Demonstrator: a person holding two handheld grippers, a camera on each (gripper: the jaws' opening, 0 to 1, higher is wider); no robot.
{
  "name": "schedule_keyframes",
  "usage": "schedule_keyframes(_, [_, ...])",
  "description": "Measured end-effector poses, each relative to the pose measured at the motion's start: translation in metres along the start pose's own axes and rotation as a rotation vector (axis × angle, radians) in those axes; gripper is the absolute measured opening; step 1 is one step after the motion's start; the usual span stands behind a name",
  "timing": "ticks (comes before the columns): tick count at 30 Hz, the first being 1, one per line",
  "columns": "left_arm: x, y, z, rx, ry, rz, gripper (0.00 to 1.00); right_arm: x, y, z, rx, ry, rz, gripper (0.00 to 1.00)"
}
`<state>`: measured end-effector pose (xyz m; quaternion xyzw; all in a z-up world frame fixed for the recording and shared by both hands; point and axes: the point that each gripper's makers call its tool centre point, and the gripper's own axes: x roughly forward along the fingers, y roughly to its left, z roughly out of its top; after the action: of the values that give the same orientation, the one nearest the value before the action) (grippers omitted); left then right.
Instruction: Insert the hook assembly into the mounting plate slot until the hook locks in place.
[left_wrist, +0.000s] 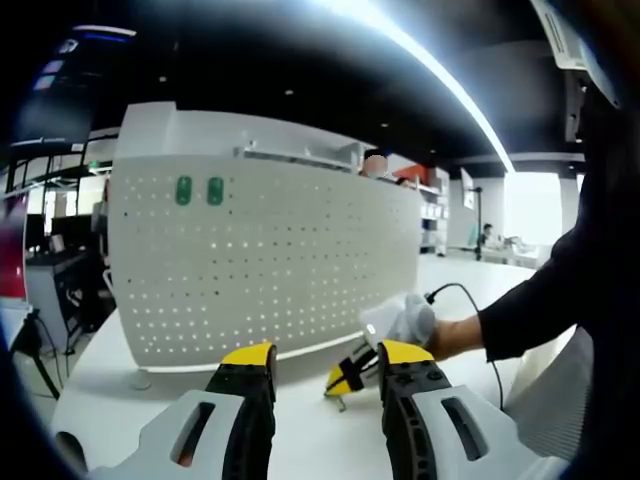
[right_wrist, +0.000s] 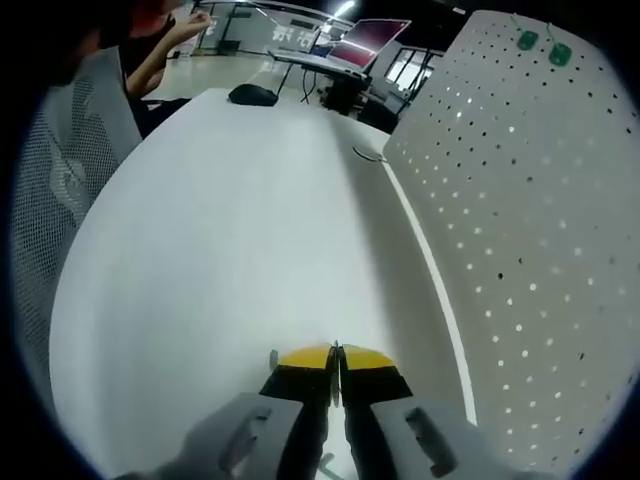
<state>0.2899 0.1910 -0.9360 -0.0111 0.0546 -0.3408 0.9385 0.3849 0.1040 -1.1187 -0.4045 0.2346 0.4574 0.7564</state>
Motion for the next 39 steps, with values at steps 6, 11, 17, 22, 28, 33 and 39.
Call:
schedule_keyframes(6, [0.0, -0.001, 0.001, 0.001, -0.004, -0.003, 0.42, -0.003, 0.0, 0.002, -0.002, 0.004, 0.006, 0.01])
schedule_keyframes(11, [-0.001, -0.001, 0.001, 0.002, -0.004, -0.004, 0.41, -0.015, -0.005, 0.012, 0.038, -0.042, -0.019, 0.0])
schedule_keyframes(17, [0.001, -0.005, -0.001, 0.009, 0.006, -0.016, 0.41, -0.032, -0.012, 0.026, 0.151, -0.123, -0.043, 0.0])
schedule_keyframes(22, [0.001, -0.007, -0.001, 0.012, 0.007, -0.023, 0.41, -0.052, -0.016, 0.048, 0.235, -0.216, -0.061, 0.0])
schedule_keyframes(28, [0.001, -0.007, 0.001, 0.017, 0.0, -0.026, 0.4, -0.079, -0.022, 0.085, 0.329, -0.351, -0.082, 0.0])
schedule_keyframes(33, [-0.003, -0.001, 0.005, 0.017, -0.016, 0.007, 0.35, -0.102, -0.02, 0.116, 0.413, -0.467, -0.077, 0.0])
schedule_keyframes(39, [-0.006, 0.008, 0.008, 0.012, -0.032, 0.049, 0.32, -0.127, -0.01, 0.149, 0.493, -0.58, -0.042, 0.0])
